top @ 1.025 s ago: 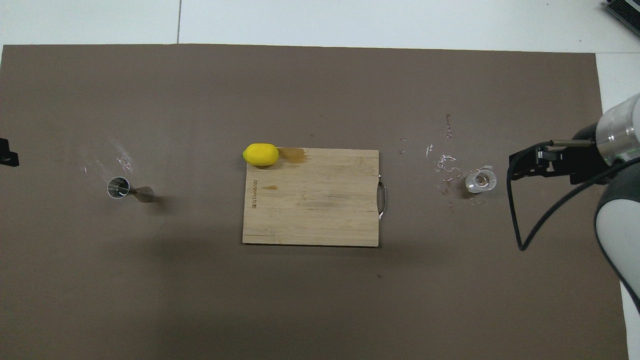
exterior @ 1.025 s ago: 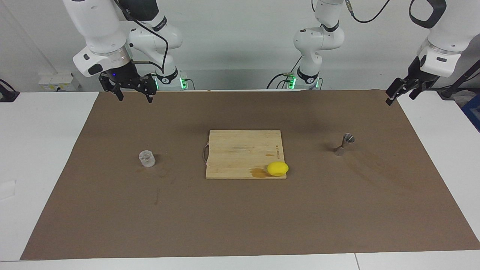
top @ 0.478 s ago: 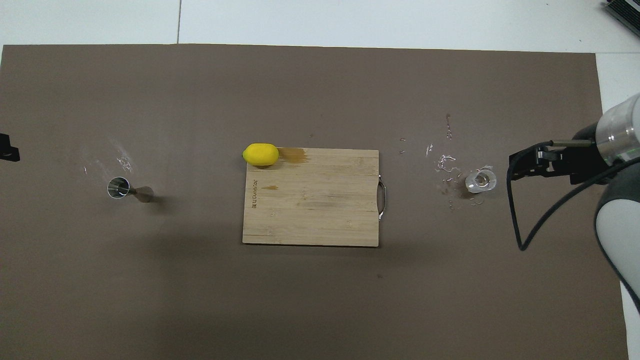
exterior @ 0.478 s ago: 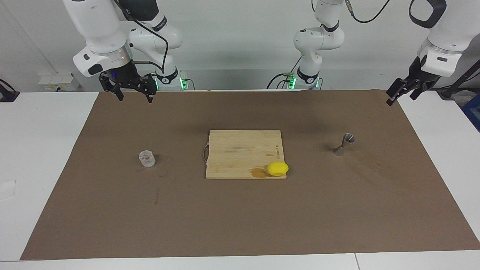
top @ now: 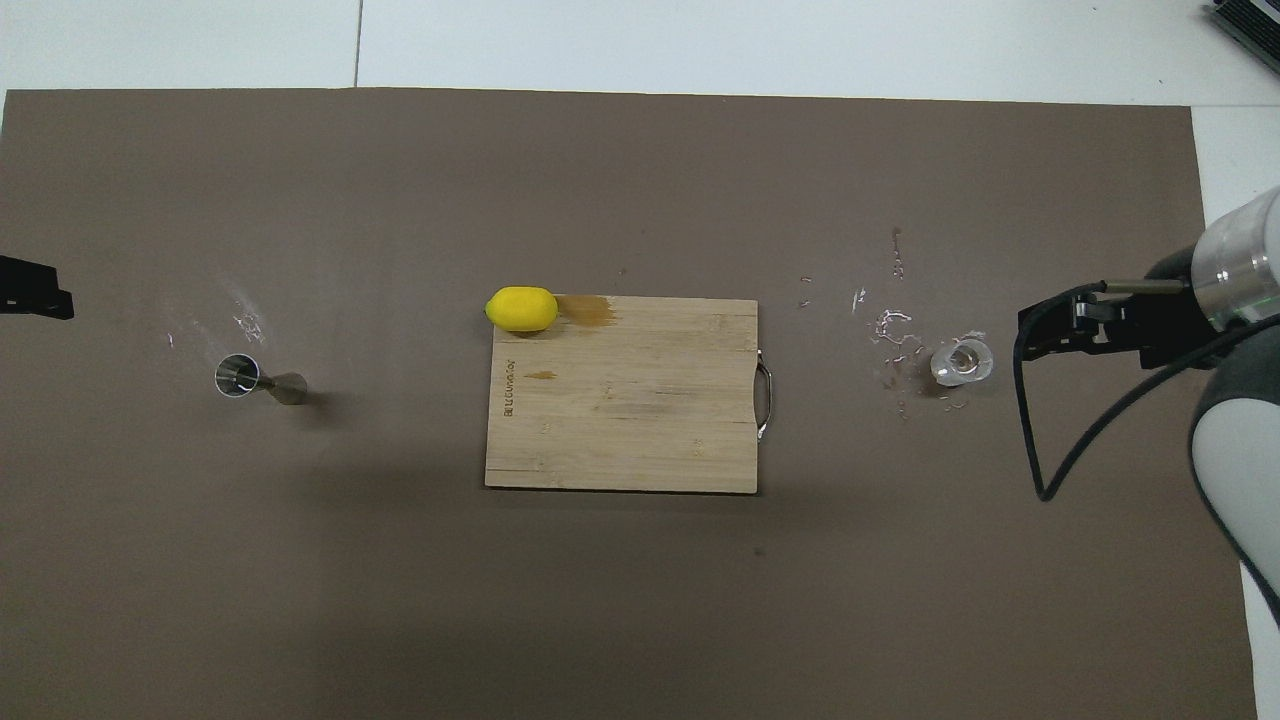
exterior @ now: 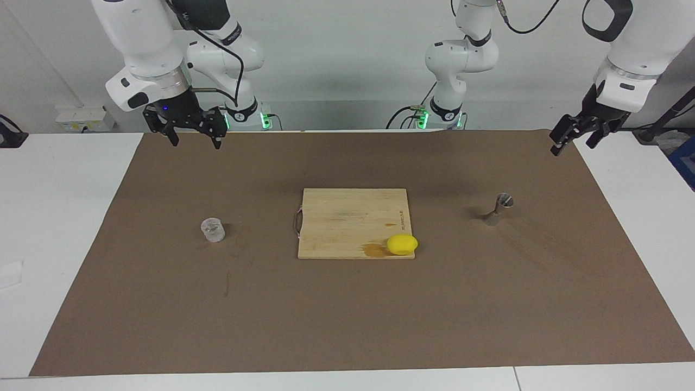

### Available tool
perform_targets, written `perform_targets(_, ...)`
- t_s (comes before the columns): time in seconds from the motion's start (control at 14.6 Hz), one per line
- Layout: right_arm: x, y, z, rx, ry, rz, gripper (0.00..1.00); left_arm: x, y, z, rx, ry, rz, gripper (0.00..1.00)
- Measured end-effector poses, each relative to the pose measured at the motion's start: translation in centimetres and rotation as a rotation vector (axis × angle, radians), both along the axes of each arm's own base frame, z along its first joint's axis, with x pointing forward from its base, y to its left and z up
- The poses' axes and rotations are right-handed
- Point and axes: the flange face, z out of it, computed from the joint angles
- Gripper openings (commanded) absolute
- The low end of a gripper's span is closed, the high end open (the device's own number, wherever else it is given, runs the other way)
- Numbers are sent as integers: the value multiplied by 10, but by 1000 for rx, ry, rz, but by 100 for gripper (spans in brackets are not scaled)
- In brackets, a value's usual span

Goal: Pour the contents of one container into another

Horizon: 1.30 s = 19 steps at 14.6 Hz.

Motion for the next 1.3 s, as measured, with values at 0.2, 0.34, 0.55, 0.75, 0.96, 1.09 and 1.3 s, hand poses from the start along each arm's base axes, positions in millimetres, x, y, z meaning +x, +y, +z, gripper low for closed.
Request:
perform_targets(0.2, 0, 0, 0, 0, 0, 0, 100, 0, -16, -1, 0, 10, -29, 100)
perform_targets(0.34, 0, 0, 0, 0, 0, 0, 100, 0, -20, -2, 0, 12, -36, 100)
perform_targets(0.55, 0, 0, 0, 0, 0, 0, 100, -2, -20, -3, -1, 26, -36, 100)
perform_targets(0.75, 0, 0, 0, 0, 0, 0, 100, -2, -21, -3, -1, 28, -38, 100)
perform_targets(0.96, 0, 0, 0, 0, 0, 0, 100, -3, -21, -8, -121, 37, -15, 100)
perform_targets(1.09, 0, 0, 0, 0, 0, 0, 100, -6, 5, -25, -266, 57, 35, 100)
perform_targets(1.3, 0, 0, 0, 0, 0, 0, 100, -15, 53, -59, -400, 88, 101, 100)
